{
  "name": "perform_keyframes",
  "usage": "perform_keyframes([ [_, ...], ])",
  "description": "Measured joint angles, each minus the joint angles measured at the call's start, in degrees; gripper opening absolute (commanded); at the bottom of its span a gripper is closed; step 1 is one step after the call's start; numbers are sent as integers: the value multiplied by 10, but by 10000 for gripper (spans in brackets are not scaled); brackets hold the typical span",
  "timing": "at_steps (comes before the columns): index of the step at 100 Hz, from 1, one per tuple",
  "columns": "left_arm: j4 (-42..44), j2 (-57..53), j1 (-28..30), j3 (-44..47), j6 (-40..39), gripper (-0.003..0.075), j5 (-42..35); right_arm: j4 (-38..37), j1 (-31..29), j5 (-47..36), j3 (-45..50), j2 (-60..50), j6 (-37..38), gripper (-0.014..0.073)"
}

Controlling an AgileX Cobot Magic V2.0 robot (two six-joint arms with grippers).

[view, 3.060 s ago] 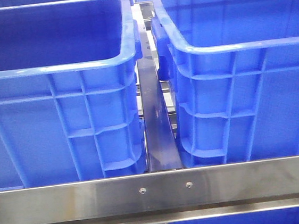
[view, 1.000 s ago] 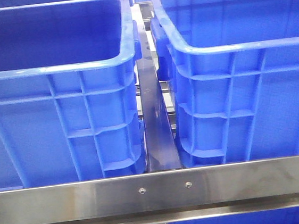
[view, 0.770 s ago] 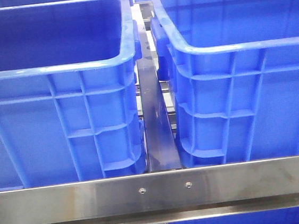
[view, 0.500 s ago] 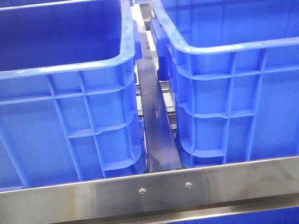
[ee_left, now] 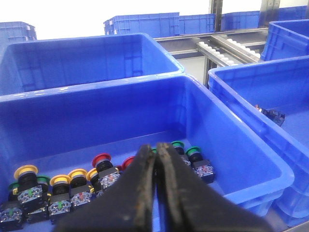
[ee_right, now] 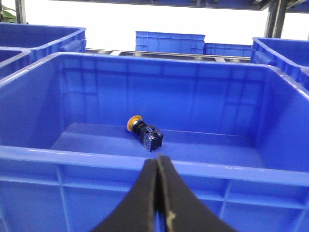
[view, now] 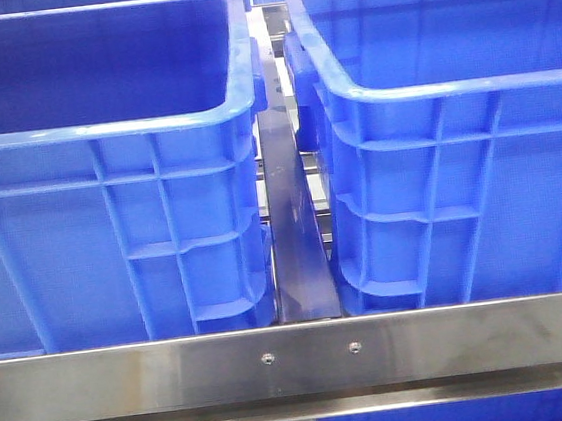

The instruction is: Pick red and yellow buttons and place in box

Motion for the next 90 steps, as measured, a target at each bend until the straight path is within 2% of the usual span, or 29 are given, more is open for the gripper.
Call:
perform_keyframes([
  [72, 0, 0, 0, 2, 0, -19, 0, 0, 0, 0, 0, 0, 0, -67],
  [90, 15, 0, 0, 28, 0, -19, -61, 0, 0, 0, 0, 0, 0, -67],
])
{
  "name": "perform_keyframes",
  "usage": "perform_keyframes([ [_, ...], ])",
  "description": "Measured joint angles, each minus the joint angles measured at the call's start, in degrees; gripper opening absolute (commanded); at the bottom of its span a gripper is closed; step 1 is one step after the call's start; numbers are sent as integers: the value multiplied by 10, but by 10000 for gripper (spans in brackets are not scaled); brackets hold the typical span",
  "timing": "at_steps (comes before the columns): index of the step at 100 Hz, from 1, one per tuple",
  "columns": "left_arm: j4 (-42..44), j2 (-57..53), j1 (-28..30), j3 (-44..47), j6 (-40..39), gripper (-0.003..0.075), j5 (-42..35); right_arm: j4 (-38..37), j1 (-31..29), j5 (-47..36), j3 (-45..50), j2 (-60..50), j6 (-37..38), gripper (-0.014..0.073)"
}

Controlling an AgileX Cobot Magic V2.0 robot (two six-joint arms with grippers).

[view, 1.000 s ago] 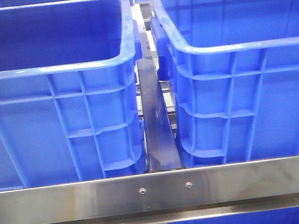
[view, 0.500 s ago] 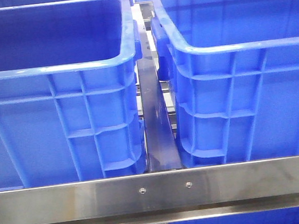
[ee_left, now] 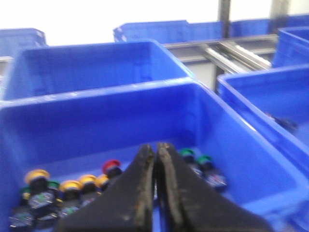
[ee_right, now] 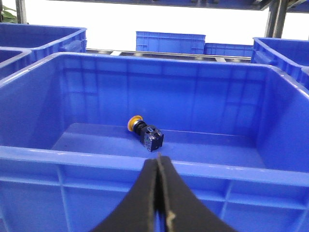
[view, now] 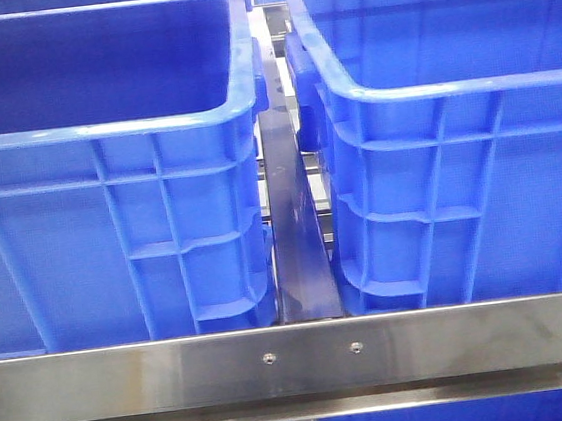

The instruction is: Pick red and yellow buttons and place in box

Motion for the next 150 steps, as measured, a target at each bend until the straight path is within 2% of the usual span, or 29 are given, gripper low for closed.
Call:
perform_keyframes([
  [11, 74, -9, 0, 26, -14, -19, -29, 0, 0, 0, 0, 0, 1, -67],
  [30, 237, -41, 0, 83, -175, -19, -81, 0, 0, 0, 0, 0, 1, -67],
  [55, 356, -98, 0, 178, -278, -19, -160, 0, 0, 0, 0, 0, 1, -67],
  [93, 377, -137, 0, 322, -299, -19, -249, 0, 0, 0, 0, 0, 1, -67],
  [150, 379, -137, 0, 323, -311, -19, -269, 0, 0, 0, 0, 0, 1, -67],
])
